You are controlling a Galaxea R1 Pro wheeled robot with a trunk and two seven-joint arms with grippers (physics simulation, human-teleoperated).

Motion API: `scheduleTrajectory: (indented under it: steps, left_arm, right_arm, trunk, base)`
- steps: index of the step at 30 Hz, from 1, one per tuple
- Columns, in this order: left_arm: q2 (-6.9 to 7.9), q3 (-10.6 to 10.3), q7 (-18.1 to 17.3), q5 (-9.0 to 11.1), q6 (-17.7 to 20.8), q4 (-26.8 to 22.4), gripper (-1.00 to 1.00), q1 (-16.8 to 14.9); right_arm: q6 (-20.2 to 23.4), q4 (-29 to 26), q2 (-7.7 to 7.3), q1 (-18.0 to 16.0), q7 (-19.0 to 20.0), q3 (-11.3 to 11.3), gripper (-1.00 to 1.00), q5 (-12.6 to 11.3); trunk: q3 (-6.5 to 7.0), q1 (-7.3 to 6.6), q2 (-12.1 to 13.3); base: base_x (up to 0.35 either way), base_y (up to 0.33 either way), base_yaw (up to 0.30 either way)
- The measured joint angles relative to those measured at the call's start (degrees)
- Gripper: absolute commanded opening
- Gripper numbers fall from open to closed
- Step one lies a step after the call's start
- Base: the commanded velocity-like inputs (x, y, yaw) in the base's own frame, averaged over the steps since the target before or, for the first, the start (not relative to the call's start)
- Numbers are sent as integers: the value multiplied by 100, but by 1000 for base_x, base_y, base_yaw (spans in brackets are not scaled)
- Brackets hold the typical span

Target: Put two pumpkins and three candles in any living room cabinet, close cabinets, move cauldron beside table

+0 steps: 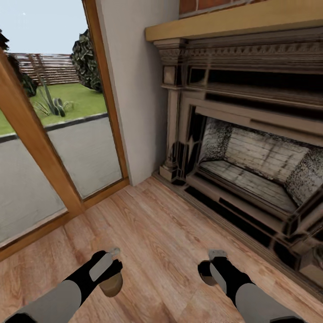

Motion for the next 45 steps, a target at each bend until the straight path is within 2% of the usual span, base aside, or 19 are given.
scheduleTrajectory:
  steps: [2, 3, 9, 13, 15, 17, 19, 20, 22, 27, 29, 35, 39, 41, 45]
  left_arm:
    - [-40, -129, -7, 0, -17, 116, -100, 2]
    - [-53, -153, -9, -5, -28, 149, -100, 2]
    - [-58, -179, -30, -21, -127, 604, -100, 7]
    - [-25, -185, -458, -22, -162, 1011, -100, 5]
    - [-16, -190, -759, -27, -165, 1350, -100, 5]
    - [-14, -191, -1013, -23, -174, 1578, -100, 9]
    - [-38, -188, -1154, -15, -178, 1726, -100, 33]
    - [-51, -191, -1175, -19, -181, 1771, -100, 43]
    - [-60, -201, -1187, -28, -210, 1853, -100, 68]
    - [-80, -199, -1194, -17, -470, 2049, -100, 248]
    - [-88, -197, -1194, -17, -502, 2067, -100, 310]
    - [-113, -195, -1227, -21, -515, 2066, -100, 425]
    - [-268, -158, -1537, 17, -525, 2084, -100, 464]
    - [-280, -214, -1550, -33, -523, 2092, -100, 467]
    - [-313, -196, -1557, -20, -524, 2094, -100, 468]
  right_arm:
    - [-569, 414, 7, -1, 4, 2, -100, 174]
    - [-719, 509, 13, -2, 4, 5, -100, 225]
    - [-892, 638, 41, -3, 5, 6, -100, 318]
    - [-898, 764, 39, 61, 0, -2, -100, 296]
    - [-1013, 1014, 43, 109, -2, 9, -100, 383]
    - [-1375, 1327, 45, 148, -7, 45, -100, 611]
    - [-2101, 1786, 40, 257, -15, 43, -100, 777]
    - [-2329, 1893, 28, 292, -18, 54, -100, 798]
    - [-2479, 1967, 8, 323, -20, 63, -100, 807]
    - [-2606, 2016, -40, 729, -21, 54, -100, 799]
    - [-2617, 2022, -111, 890, -22, 49, -100, 797]
    - [-2627, 2015, -154, 960, -21, 72, -100, 813]
    - [-2628, 2014, -156, 1007, -13, 68, -100, 817]
    - [-2628, 2017, -150, 1017, -12, 68, -100, 814]
    - [-2620, 2014, -146, 1033, -5, 71, -100, 821]
  trunk:
    - [41, -44, 80]
    - [60, -66, 120]
    - [169, -198, 361]
    - [239, -286, 521]
    - [275, -330, 602]
    - [311, -374, 682]
    - [347, -417, 762]
    - [365, -440, 802]
    - [401, -483, 882]
    - [490, -593, 1083]
    - [526, -637, 1163]
    - [640, -769, 1403]
    - [720, -857, 1564]
    - [762, -901, 1644]
    - [843, -989, 1805]
  base:
    - [0, 0, -87]
    - [0, 0, -38]
    - [0, 0, -6]
    - [0, 0, 0]
    - [0, 0, 0]
    - [0, 0, 0]
    - [0, 0, 0]
    - [0, 0, 0]
    - [0, 0, 0]
    - [0, 0, 0]
    - [0, 0, -7]
    - [0, 0, -208]
    - [0, 0, -278]
    - [0, 0, -281]
    - [0, 0, -281]
